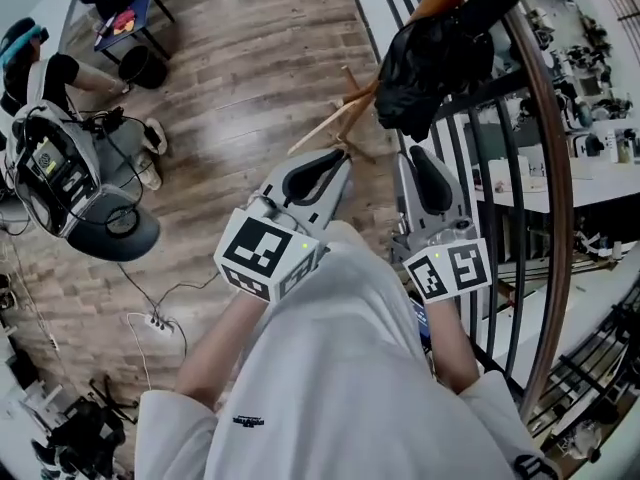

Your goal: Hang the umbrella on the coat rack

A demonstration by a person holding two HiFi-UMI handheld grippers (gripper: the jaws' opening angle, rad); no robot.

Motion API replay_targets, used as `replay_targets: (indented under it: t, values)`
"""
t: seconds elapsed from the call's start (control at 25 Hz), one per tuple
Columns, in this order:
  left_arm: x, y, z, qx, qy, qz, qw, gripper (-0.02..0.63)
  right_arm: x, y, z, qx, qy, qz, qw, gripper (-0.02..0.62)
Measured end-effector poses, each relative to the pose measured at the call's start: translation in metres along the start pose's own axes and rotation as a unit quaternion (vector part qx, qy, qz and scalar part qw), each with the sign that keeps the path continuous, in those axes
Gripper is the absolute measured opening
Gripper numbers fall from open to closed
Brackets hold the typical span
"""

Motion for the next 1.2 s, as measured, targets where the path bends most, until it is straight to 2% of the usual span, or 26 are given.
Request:
replay_targets:
  t: [0.36,0.52,0.68,0.84,1.0,1.08,1.2]
  values:
    - [0.002,0.034,0.014,-0.019,-0.008,-0.009,0.9997,0.043,0.007,0.043,0.001,0.03,-0.063,0.023,0.997,0.081]
    - [-0.002,0.049,0.013,-0.007,-0.007,0.005,0.9999,0.043,0.007,0.061,0.001,0.028,-0.074,0.043,0.996,0.081]
    - [-0.01,0.065,0.012,-0.016,-0.01,0.016,0.9997,0.043,0.005,0.073,0.009,0.019,-0.06,0.05,0.997,0.081]
    - [-0.01,0.071,0.008,-0.016,-0.016,0.011,0.9997,0.043,0.004,0.076,0.022,-0.044,-0.009,0.064,0.997,0.081]
    - [-0.005,0.073,0.004,-0.015,-0.006,0.018,0.9997,0.043,0.009,0.072,0.039,-0.08,-0.033,0.071,0.994,0.081]
    - [-0.004,0.072,0.003,-0.009,-0.002,0.022,0.9997,0.043,0.013,0.066,0.047,-0.104,-0.031,0.062,0.992,0.081]
    - [-0.006,0.067,0.005,-0.004,-0.004,0.02,0.9998,0.043,0.014,0.057,0.051,-0.084,-0.011,0.062,0.994,0.081]
Point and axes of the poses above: the fingertips, and each gripper's own axes: x forward along the fingers, z to its left, y out of its underside, the point moved 7 cm from there along -x, backward along the fingers, and after that the axes turned 3 degrees about -y, right-handed, at the moved point
